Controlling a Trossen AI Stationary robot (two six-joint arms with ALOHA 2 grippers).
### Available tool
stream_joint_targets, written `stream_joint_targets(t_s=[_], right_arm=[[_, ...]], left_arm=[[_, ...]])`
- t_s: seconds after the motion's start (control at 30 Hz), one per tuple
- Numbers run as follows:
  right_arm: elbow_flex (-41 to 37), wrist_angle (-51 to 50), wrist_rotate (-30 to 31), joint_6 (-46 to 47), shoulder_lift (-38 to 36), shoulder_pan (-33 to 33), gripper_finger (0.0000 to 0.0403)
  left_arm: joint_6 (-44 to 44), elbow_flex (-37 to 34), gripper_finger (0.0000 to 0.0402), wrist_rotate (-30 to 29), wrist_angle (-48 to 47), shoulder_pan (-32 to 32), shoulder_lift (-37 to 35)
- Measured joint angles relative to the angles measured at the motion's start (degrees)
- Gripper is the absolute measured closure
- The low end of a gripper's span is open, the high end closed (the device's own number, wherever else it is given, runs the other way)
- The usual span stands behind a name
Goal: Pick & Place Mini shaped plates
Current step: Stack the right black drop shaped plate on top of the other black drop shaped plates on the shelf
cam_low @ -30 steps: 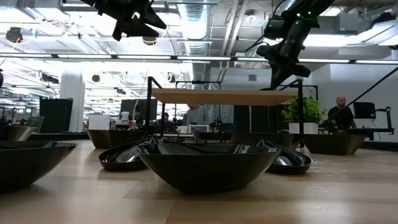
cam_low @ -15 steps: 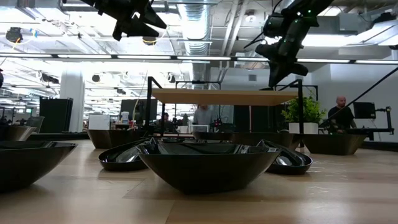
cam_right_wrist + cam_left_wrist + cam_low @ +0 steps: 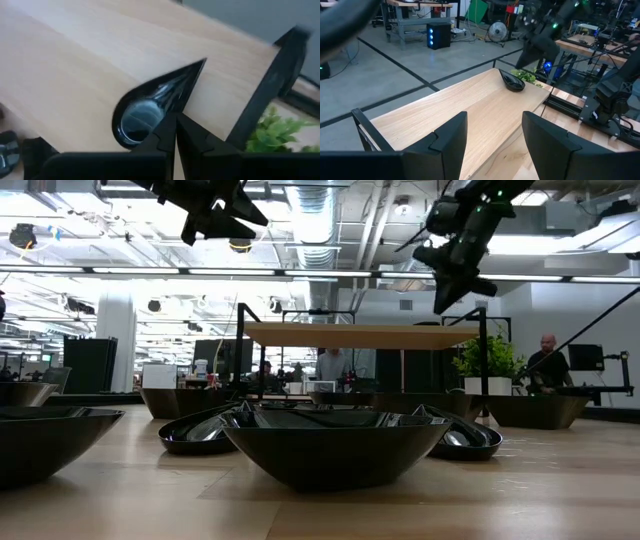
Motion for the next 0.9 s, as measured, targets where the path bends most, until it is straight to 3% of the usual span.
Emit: stream_joint_targets(t_s=[0.2, 0.4, 0.7, 0.9], right_arm=[[0.7, -9.0, -8.8, -2.2, -5.0, 4.1, 0.0395], [-3.9, -14.5, -7.5, -1.1, -14.5, 13.8, 0.0395], [-20.1, 2.0, -5.9, 14.8, -36.2, 29.3, 0.0395], [-31.8, 15.6, -1.7, 25.0, -44.8, 41.1, 0.0395]], left_arm=[[0.7, 0.0, 0.0211, 0.0, -0.5, 0.0, 0.0], [0.5, 0.0, 0.0211, 0.0, -0.5, 0.0, 0.0], [-0.9, 0.0, 0.0211, 0.0, -0.5, -2.0, 0.0], [-0.9, 0.0, 0.0211, 0.0, -0.9, -5.8, 0.0]])
